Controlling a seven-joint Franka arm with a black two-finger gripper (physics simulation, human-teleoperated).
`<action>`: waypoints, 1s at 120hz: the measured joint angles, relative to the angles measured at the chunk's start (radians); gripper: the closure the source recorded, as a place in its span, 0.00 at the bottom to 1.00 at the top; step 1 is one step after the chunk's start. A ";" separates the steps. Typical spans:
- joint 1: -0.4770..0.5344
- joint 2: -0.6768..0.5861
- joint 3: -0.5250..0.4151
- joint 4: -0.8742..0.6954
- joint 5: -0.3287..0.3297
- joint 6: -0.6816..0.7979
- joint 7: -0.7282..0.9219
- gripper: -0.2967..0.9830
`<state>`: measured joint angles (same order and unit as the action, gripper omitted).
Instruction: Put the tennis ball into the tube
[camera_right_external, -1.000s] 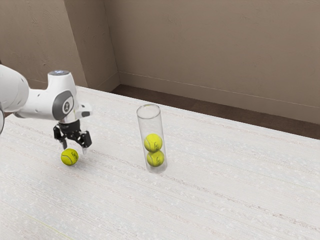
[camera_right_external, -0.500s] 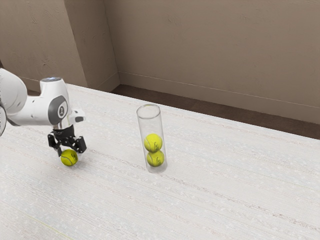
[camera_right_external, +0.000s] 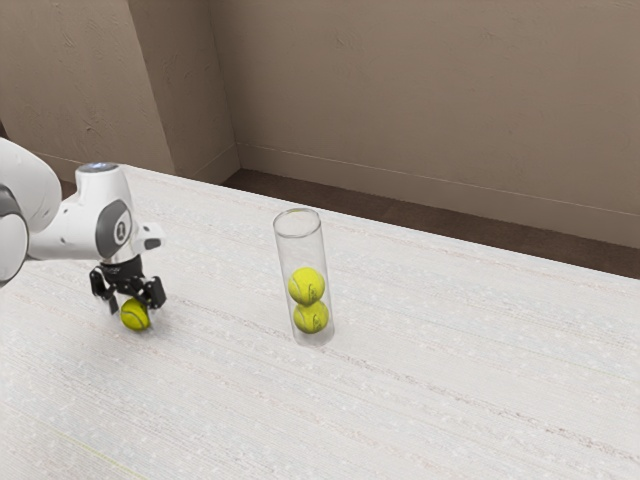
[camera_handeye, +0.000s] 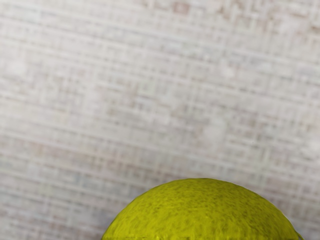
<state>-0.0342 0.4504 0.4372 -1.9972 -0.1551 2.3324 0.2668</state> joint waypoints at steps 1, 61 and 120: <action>-0.001 0.000 0.001 0.000 0.000 0.001 0.000 0.23; 0.020 0.030 0.011 0.019 -0.005 0.024 0.028 0.41; -0.029 -0.036 0.024 0.068 0.061 0.027 0.008 0.56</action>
<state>-0.0630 0.4148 0.4614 -1.9289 -0.0941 2.3596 0.2748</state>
